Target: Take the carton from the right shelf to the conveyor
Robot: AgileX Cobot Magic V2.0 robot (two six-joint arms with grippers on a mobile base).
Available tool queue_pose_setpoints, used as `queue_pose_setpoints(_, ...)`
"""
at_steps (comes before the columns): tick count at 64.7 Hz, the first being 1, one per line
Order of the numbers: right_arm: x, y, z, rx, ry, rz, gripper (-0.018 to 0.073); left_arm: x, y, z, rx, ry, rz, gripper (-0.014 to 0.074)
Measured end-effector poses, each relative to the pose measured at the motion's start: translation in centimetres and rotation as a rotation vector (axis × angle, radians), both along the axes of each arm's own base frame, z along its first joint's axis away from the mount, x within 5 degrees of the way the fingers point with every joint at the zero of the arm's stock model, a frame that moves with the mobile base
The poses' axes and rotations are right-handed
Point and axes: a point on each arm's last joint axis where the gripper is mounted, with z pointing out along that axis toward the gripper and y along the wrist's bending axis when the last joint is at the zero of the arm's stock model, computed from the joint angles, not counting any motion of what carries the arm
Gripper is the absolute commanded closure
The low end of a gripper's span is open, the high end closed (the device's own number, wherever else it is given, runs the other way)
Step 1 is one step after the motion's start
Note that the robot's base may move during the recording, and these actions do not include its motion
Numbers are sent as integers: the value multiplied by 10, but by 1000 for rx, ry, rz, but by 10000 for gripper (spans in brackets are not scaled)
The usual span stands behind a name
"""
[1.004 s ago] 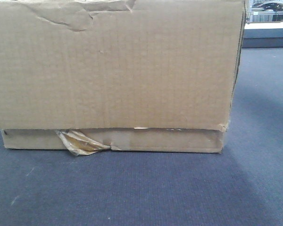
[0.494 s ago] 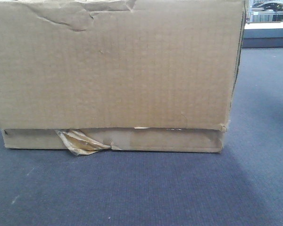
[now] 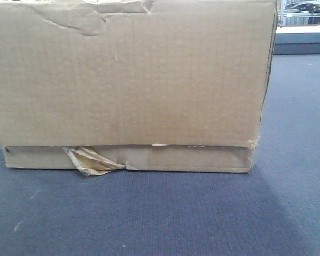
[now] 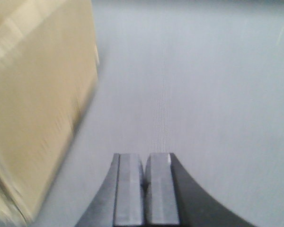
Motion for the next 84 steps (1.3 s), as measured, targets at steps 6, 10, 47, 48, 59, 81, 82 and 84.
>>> queue_pose_setpoints(6,-22,-5,7,28,-117,1,637,-14,1,5,-4,-77,0,582)
queue_pose_setpoints(10,-36,-8,10,45,-190,2,637,-22,1,7,-7,-122,0,582)
queue_pose_setpoints(47,-65,-16,15,82,-343,1,637,-39,3,8,-11,-179,8,582)
queue_pose_setpoints(48,-65,-16,15,82,-343,1,637,-39,3,8,-11,-179,8,582)
queue_pose_setpoints(59,-65,-16,15,82,-343,1,637,-39,3,8,-11,-179,8,582)
queue_pose_setpoints(81,-65,-16,15,80,-344,0,637,-39,2,7,-14,-177,16,582)
queue_pose_setpoints(82,-65,-16,15,80,-344,0,637,-39,2,6,-9,-176,18,582)
queue_pose_setpoints(84,-65,-16,15,80,-344,0,637,-39,2,4,5,-175,19,582)
